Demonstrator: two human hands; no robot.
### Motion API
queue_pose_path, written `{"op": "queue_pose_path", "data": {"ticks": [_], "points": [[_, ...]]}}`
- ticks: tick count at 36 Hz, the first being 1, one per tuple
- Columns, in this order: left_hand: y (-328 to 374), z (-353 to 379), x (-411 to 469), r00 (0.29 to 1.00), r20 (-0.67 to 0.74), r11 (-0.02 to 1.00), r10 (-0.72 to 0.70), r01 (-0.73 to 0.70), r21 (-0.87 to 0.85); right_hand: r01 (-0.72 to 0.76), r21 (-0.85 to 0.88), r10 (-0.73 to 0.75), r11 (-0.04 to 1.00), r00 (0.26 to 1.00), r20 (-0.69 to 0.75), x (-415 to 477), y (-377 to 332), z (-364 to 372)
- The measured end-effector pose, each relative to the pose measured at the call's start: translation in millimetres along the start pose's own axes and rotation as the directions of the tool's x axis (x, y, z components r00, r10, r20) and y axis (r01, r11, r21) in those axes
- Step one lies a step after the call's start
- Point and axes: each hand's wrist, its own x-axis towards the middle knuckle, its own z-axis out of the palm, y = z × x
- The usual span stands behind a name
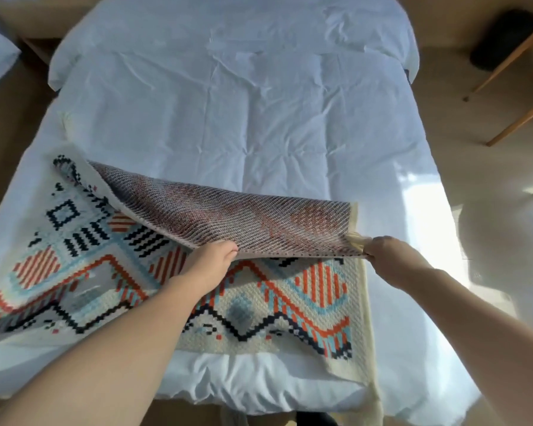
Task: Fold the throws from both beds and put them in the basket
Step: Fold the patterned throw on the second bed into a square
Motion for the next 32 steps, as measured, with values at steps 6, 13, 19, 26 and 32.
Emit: {"op": "queue_pose_path", "data": {"ticks": [6, 13, 19, 26, 32], "points": [[-9, 12, -42, 0.998, 0.034, 0.999, 0.054, -0.054, -0.008, -0.016, 0.031, 0.016, 0.999, 1.0, -0.001, -52, -16, 30], [-13, 37, -92, 0.989, 0.116, 0.996, 0.094, -0.094, -0.013, -0.043, 0.11, 0.046, 0.993, 0.999, -0.026, -112, -25, 71], [-19, 81, -110, 0.982, 0.154, 0.993, 0.106, -0.114, 0.04, -0.08, 0.037, 0.078, 0.996, 0.996, 0.041, -134, -18, 124], [-31, 148, -113, 0.985, 0.166, 0.988, 0.053, -0.076, 0.133, -0.116, 0.049, 0.106, 0.992, 0.979, 0.172, -133, -25, 196], [-31, 177, -118, 0.991, 0.126, 0.971, 0.039, -0.067, 0.229, -0.08, -0.059, 0.092, 0.995, 0.965, 0.247, -127, -31, 213]]}}
